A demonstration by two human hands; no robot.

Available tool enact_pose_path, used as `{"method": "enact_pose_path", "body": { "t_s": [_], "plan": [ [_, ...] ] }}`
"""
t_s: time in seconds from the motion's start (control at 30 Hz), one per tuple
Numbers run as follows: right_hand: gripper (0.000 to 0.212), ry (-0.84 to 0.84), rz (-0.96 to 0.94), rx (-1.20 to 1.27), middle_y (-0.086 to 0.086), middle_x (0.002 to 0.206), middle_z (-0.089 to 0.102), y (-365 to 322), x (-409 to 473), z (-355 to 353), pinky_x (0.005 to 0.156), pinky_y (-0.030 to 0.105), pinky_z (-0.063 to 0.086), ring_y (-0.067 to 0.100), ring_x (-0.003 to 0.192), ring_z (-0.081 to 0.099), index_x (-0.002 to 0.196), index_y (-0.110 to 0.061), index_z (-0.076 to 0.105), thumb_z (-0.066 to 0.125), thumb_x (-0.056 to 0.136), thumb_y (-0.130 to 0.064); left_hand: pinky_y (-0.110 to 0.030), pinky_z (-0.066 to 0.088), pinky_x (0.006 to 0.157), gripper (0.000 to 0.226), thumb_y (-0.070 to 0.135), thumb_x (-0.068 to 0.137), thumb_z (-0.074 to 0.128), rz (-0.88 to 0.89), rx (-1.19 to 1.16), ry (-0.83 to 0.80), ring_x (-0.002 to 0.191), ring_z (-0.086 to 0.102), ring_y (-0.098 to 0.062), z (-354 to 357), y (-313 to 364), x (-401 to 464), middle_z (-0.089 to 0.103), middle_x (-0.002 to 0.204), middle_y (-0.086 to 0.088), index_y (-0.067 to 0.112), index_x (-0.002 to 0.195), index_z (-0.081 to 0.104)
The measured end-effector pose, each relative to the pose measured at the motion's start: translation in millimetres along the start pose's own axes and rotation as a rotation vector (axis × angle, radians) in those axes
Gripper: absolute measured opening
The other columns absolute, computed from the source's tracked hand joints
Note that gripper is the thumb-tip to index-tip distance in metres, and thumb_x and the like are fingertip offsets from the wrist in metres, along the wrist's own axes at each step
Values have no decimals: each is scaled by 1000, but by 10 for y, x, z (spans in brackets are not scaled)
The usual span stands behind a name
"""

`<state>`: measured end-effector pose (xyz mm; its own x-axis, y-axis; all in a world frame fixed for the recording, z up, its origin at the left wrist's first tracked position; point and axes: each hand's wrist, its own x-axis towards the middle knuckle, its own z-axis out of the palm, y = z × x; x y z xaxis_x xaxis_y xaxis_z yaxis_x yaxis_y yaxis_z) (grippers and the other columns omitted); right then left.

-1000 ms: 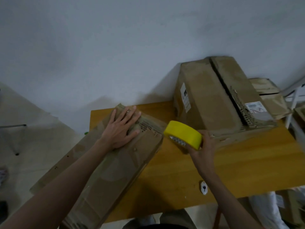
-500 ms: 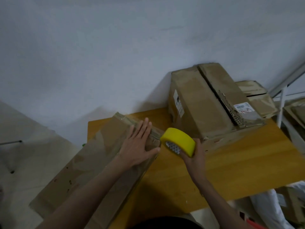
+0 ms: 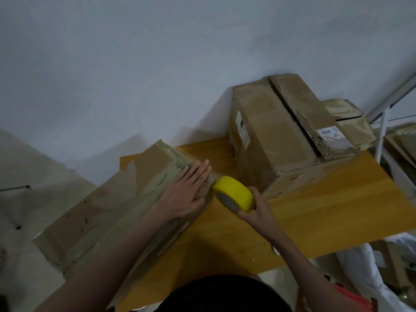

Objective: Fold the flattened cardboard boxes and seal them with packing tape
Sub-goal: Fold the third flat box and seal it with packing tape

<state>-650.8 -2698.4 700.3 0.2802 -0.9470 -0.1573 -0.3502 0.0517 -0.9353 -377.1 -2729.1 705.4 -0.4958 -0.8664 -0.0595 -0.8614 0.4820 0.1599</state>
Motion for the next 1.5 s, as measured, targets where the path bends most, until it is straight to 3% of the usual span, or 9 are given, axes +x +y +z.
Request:
{"method": "enact_pose_path", "body": {
  "t_s": [0.2, 0.53, 0.7, 0.87, 1.03, 1.17, 1.3, 1.4, 1.5],
  "plan": [
    [51, -93, -24, -57, -12, 111, 52, -110, -10, -96, 67, 31, 51, 4, 96, 57, 116, -53, 42, 71, 81, -30, -44, 2, 125, 83, 42, 99, 41, 36, -3, 2, 152, -17, -18, 6, -30, -49, -19, 166, 3, 20, 158, -13],
    [44, -124, 20, -74, 0, 104, 58, 167, -8, 180, 69, 31, 45, 17, 92, 59, 116, -25, 47, 77, 84, -18, -43, 0, 125, 83, 45, 98, 35, -71, 101, -48, 151, -21, -16, -49, 106, -86, -25, 164, 1, 19, 157, -17],
    [49, -116, 56, -44, -12, 107, 58, 251, 23, 201, 70, 20, 43, 3, 94, 59, 122, -29, 47, 78, 84, -20, -44, 5, 125, 82, 43, 97, 35, -291, 111, 8, 152, -17, -19, 47, 415, -108, -22, 164, -3, 16, 158, -13],
    [49, -71, 117, -2, -17, 111, 60, 216, 15, 175, 75, 19, 48, -1, 98, 59, 127, -32, 48, 74, 87, -42, -44, 0, 125, 91, 70, 90, 14, -390, 70, 13, 152, -16, -17, 101, 549, -40, -19, 165, -2, 15, 158, -10],
    [52, -51, 176, 141, -14, 128, 58, 274, -98, 84, 94, 32, 50, 7, 116, 57, 135, -37, 51, 47, 92, -65, -44, -1, 125, 94, 77, 88, 10, -407, 31, 57, 153, -14, -15, 136, 563, -25, -14, 166, 0, 17, 160, -3],
    [41, 171, 279, 43, 7, 121, 65, 601, -190, -77, 95, 41, 51, 21, 110, 61, 129, -14, 63, 39, 107, -40, -44, -4, 125, 92, 76, 89, 8, -405, 16, 72, 153, -13, -15, 144, 565, -18, -13, 167, 0, 18, 160, -1],
    [25, 150, 501, -345, 23, 85, 66, 1172, -347, -313, 65, 38, 53, 29, 70, 61, 120, -5, 65, 49, 104, -15, -46, -2, 125, 92, 74, 89, 9, -411, 8, 75, 153, -12, -15, 115, 592, -13, -12, 167, 0, 17, 160, -1],
    [29, 42, 684, -534, 23, 119, 49, 1486, -517, -363, 86, 38, 47, 37, 113, 53, 127, -13, 57, 53, 99, -11, -46, -2, 125, 92, 74, 89, 9, -406, 20, 67, 153, -11, -15, 104, 607, -21, -13, 167, 0, 17, 160, -2],
    [35, -34, 717, -608, 23, 142, 28, 1668, -616, -270, 102, 45, 38, 45, 128, 36, 134, -12, 49, 45, 100, -6, -47, -2, 125, 90, 73, 91, 12, -405, 39, 68, 153, -11, -16, 113, 603, -17, -13, 167, 0, 17, 160, -2]
  ]
}}
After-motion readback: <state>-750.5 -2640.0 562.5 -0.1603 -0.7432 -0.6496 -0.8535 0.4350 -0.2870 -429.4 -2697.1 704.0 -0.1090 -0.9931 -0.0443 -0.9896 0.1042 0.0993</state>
